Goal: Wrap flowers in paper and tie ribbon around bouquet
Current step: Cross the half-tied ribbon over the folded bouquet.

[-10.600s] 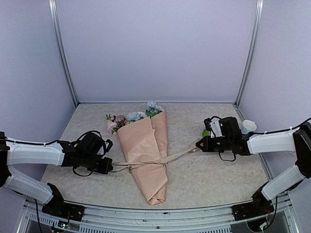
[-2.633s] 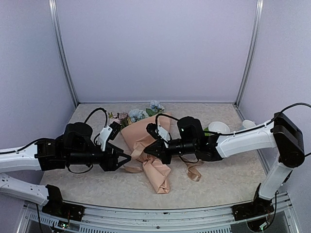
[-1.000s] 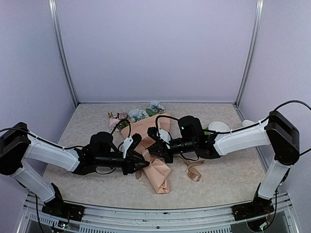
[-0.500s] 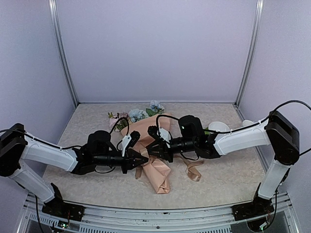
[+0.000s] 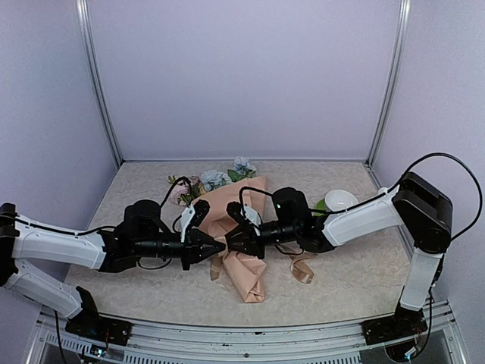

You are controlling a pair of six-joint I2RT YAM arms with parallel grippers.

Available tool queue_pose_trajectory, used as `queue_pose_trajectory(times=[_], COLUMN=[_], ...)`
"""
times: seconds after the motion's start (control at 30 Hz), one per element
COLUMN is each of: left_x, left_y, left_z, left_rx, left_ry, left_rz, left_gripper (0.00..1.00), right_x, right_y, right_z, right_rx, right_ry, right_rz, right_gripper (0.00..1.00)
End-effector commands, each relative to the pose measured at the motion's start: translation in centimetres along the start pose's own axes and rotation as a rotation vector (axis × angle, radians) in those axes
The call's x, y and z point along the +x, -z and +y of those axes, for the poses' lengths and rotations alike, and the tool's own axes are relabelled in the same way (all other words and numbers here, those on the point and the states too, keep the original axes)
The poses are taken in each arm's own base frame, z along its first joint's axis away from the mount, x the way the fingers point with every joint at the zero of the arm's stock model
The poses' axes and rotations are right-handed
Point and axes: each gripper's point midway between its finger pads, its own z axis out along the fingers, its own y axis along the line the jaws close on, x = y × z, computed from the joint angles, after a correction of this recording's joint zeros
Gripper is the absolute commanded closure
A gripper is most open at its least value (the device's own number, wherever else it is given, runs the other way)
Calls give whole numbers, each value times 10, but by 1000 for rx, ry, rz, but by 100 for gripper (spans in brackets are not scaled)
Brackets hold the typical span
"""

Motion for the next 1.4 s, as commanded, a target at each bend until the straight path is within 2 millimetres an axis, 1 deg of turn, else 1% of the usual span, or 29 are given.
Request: queue_pose_trajectory(times=[0.0,0.03,0.1,0.2,0.27,0.3,0.33,0.37,0.43,0.57,0.63,0.8,0.87,0.9,0.93,1.03,1.07,1.13,1.17,1.23,1.27,1.37], left_x=[17,21,33,72,92,95,97,96,88,53,40,38,34,32,29,22,22,23,24,26,26,23], left_y=[6,8,13,18,18,16,14,12,12,10,6,-11,-17,-19,-19,-19,-19,-19,-18,-18,-17,-15], left_z=[-4,-5,-3,10,17,20,22,25,31,24,25,35,38,40,43,50,50,46,45,43,43,38], left_rx=[6,6,-13,-102,-139,-154,-165,-181,-207,-126,-118,-117,-112,-118,-127,-155,-152,-135,-130,-124,-124,-108], left_ry=[19,25,44,82,99,101,100,96,75,-4,-51,-125,-145,-154,-161,-165,-162,-154,-148,-138,-134,-129], left_rz=[45,50,76,166,219,229,235,235,220,131,112,147,160,160,156,151,156,162,164,178,182,180], left_gripper=[100,100,100,100,98,78,61,47,39,38,38,39,40,43,47,71,74,73,71,62,61,60], right_x=[-11,-11,-11,-12,-12,-11,-12,-12,-11,-13,-13,-14,-15,-16,-16,-16,-16,-17,-17,-17,-17,-17], right_y=[-3,-3,2,9,9,9,9,9,10,11,10,7,7,7,7,8,8,8,8,8,8,8], right_z=[-6,-8,-14,-16,-12,-10,-8,-7,-5,5,9,11,11,11,12,12,11,10,11,10,10,8], right_rx=[17,28,51,61,40,27,15,10,3,-55,-79,-105,-111,-113,-114,-112,-112,-108,-108,-103,-101,-99], right_ry=[-12,-15,-31,-40,-39,-41,-37,-32,-16,25,37,59,62,64,65,69,69,71,74,77,77,74], right_rz=[-38,-34,-27,-36,-40,-40,-42,-42,-40,-53,-54,-42,-40,-40,-39,-36,-33,-30,-29,-29,-28,-23], right_gripper=[97,100,100,100,100,100,100,100,100,100,100,100,100,100,100,100,100,100,100,100,100,100])
